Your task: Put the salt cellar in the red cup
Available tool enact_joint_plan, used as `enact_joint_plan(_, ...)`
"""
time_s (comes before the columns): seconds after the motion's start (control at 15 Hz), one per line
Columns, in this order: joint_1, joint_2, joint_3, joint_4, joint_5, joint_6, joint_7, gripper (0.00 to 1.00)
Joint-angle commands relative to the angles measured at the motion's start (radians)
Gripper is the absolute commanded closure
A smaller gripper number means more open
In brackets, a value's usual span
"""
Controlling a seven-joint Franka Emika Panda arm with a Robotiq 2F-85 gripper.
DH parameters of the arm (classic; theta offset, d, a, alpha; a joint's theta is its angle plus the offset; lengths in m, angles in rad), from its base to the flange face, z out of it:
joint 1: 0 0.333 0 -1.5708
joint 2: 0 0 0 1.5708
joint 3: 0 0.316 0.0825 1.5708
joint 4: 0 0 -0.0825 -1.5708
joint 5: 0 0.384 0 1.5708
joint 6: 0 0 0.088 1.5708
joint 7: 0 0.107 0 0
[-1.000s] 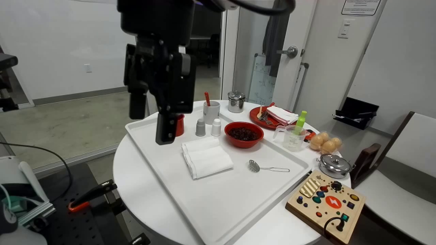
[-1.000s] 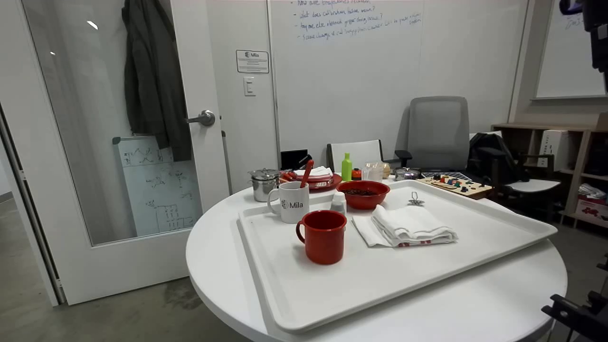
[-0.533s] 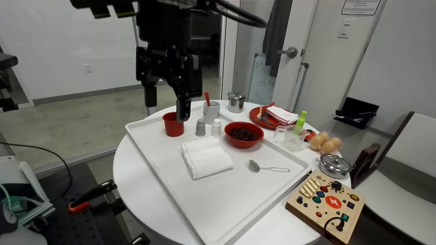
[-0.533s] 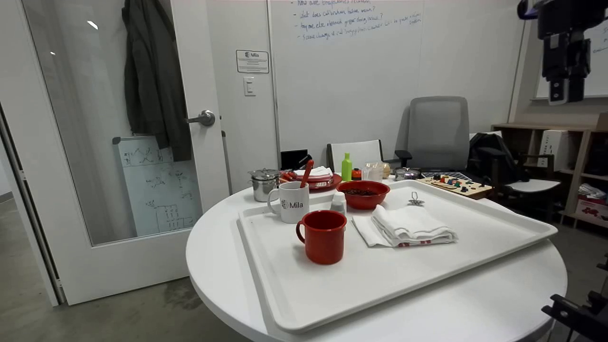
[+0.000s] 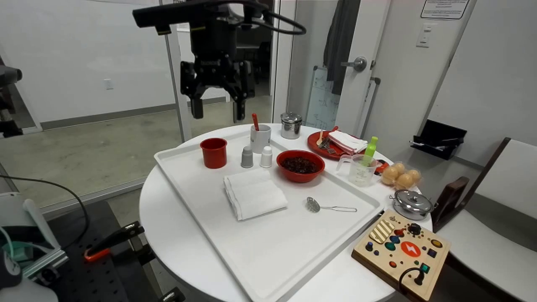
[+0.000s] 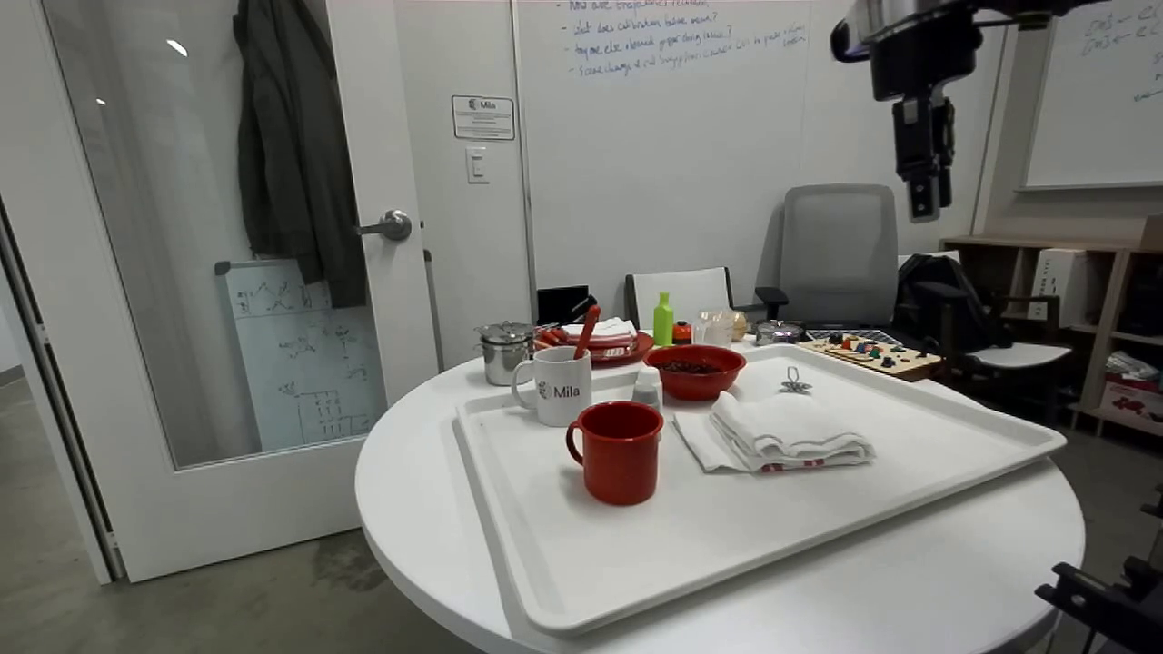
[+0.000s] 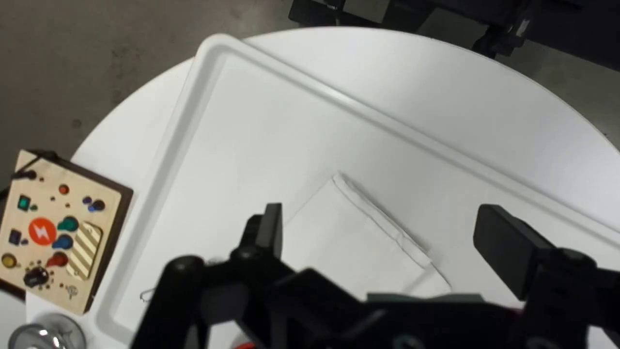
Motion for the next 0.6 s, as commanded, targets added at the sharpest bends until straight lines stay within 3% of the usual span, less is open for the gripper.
enact_joint_plan(0.0, 0.039, 0.138, 0.074, 0.160, -0.011, -0.019, 0.020, 0.00)
enact_joint_plan(0.2, 0.050, 0.198, 0.111, 0.235, 0.011, -0.003, 0.086, 0.00)
enact_joint_plan(0.27, 0.049, 0.136, 0.104, 0.168, -0.001, -0.001, 0.050, 0.00)
enact_joint_plan(0.47, 0.051, 0.180, 0.114, 0.212, 0.000, -0.001, 0.075, 0.00)
enact_joint_plan(0.53, 0.035, 0.134, 0.103, 0.147, -0.039, 0.023, 0.082, 0.00)
